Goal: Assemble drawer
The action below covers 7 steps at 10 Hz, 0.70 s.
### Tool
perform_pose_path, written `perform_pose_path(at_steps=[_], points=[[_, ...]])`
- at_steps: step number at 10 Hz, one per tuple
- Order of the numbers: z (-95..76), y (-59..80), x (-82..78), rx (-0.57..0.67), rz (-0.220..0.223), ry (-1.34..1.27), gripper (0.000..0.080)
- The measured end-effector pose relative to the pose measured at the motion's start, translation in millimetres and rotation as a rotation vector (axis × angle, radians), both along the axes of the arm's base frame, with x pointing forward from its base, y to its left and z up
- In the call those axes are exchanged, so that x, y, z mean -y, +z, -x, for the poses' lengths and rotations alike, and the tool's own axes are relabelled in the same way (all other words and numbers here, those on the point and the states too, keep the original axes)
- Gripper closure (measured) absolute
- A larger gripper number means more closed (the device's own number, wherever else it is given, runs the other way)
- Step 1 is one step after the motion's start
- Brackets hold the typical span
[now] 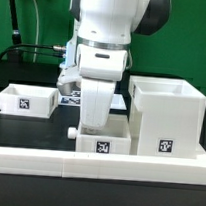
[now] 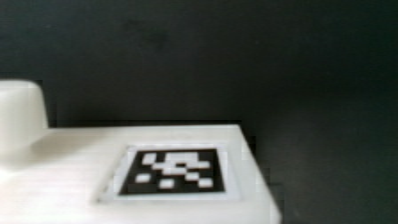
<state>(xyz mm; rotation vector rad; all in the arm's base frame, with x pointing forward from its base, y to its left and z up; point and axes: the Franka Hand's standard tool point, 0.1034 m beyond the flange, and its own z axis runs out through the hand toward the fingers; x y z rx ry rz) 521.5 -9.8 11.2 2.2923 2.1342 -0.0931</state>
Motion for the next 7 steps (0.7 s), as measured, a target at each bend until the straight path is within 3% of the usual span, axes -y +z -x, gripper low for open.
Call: perform_pose_path(at_steps=[4,7], points=[[0.5,-0.6,-0.2,-0.003,0.000,-0.007,0.0757],[-4.3,0.5,-10.0,0.037,-0.008,-0.012,0.0757]])
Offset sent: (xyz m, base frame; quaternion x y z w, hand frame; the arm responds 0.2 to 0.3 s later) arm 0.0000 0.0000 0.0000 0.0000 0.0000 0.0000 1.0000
